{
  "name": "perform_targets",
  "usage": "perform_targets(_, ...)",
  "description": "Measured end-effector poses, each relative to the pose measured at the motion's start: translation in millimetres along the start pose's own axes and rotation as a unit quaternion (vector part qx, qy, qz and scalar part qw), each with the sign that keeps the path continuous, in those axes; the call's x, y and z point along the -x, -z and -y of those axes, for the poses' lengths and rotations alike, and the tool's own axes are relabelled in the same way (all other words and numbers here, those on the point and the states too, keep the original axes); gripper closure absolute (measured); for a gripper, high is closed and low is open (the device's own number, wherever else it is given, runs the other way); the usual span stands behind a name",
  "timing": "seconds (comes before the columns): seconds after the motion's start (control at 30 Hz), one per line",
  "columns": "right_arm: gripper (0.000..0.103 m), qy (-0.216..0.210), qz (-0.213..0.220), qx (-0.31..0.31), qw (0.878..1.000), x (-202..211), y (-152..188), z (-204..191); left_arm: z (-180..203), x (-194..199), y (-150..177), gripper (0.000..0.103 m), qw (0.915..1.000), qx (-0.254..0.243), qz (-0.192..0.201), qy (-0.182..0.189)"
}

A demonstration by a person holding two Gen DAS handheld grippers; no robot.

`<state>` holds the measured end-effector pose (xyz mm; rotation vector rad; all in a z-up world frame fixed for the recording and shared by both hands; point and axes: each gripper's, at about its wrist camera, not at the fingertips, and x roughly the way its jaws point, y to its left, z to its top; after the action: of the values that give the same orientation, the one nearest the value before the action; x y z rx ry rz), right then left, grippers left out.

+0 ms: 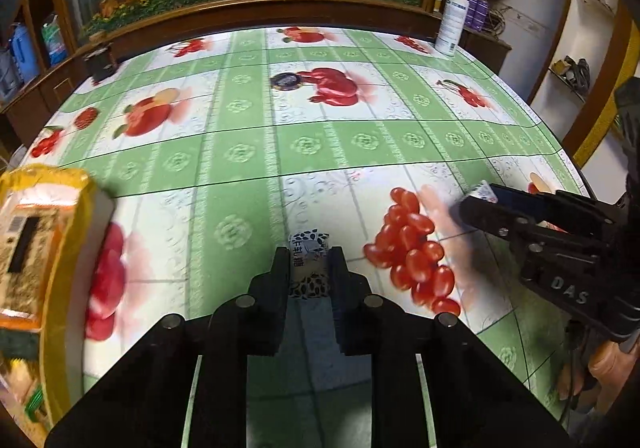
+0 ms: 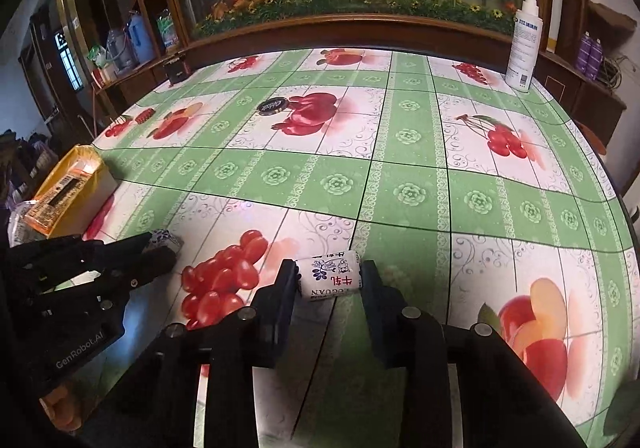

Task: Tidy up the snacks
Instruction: 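Carry the white-blue candy with the left tool while the right tool carries the white candy to the tray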

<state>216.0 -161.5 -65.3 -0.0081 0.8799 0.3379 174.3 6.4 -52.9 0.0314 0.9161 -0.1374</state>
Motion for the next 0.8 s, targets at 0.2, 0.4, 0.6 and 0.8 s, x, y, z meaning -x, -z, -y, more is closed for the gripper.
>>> perform_targets(0.2,0.070,-0.034,0.032,-0.008,0.999,37,8,-18,-23,52,17,0.087,0.9970,0.028,0.039,-0.060)
perform_targets(0.4,0.070,-0.091,0.057,-0.002,0.994,70,14,-56,-58,108,40,0.087,0.9883,0.067,0.077,-0.113)
perform_targets(0.6,0.070,-0.152,0.064,0.016,0.986,88,20,-107,-93,145,64,0.087,0.9778,0.102,0.094,-0.157)
perform_targets(0.8,0.070,-0.194,0.058,0.048,0.978,90,24,-165,-126,165,84,0.087,0.9681,0.131,0.105,-0.185)
